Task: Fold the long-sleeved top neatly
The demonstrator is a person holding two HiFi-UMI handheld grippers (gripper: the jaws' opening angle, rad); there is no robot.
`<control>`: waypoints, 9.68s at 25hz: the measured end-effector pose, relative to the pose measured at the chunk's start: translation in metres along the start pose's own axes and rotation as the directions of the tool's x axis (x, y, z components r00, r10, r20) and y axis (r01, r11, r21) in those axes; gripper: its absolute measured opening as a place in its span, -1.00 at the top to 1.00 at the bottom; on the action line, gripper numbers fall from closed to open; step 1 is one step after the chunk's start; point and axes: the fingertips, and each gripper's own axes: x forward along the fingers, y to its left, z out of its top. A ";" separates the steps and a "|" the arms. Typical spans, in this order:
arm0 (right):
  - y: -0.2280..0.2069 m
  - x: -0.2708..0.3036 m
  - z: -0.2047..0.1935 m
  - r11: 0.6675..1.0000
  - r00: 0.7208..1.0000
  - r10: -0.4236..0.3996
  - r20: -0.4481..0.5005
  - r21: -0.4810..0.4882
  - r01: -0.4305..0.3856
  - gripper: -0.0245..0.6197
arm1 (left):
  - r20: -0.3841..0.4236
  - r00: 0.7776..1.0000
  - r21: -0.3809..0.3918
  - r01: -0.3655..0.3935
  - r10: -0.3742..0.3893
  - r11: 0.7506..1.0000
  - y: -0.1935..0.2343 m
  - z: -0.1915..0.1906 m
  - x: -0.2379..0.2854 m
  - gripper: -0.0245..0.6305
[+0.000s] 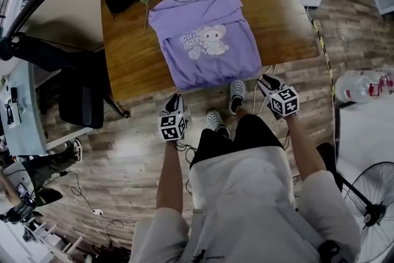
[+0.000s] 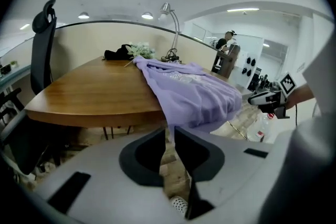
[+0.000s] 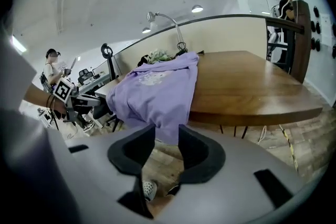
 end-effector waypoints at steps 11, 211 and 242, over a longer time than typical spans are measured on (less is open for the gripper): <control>-0.003 0.057 -0.046 0.983 0.979 0.183 -0.096 0.044 -0.179 -0.03 | -0.085 0.986 0.034 0.144 -0.141 0.989 -0.009 -0.040 0.056 0.20; -0.102 0.190 0.345 0.988 0.960 -0.094 0.263 0.140 0.058 0.91 | 0.231 0.944 -0.068 -0.226 0.236 0.972 0.099 0.301 0.178 0.85; -0.068 0.122 0.172 0.536 0.992 0.061 0.111 0.835 -0.127 0.10 | -0.062 0.994 -0.047 -0.096 0.093 0.994 -0.032 0.258 0.267 0.85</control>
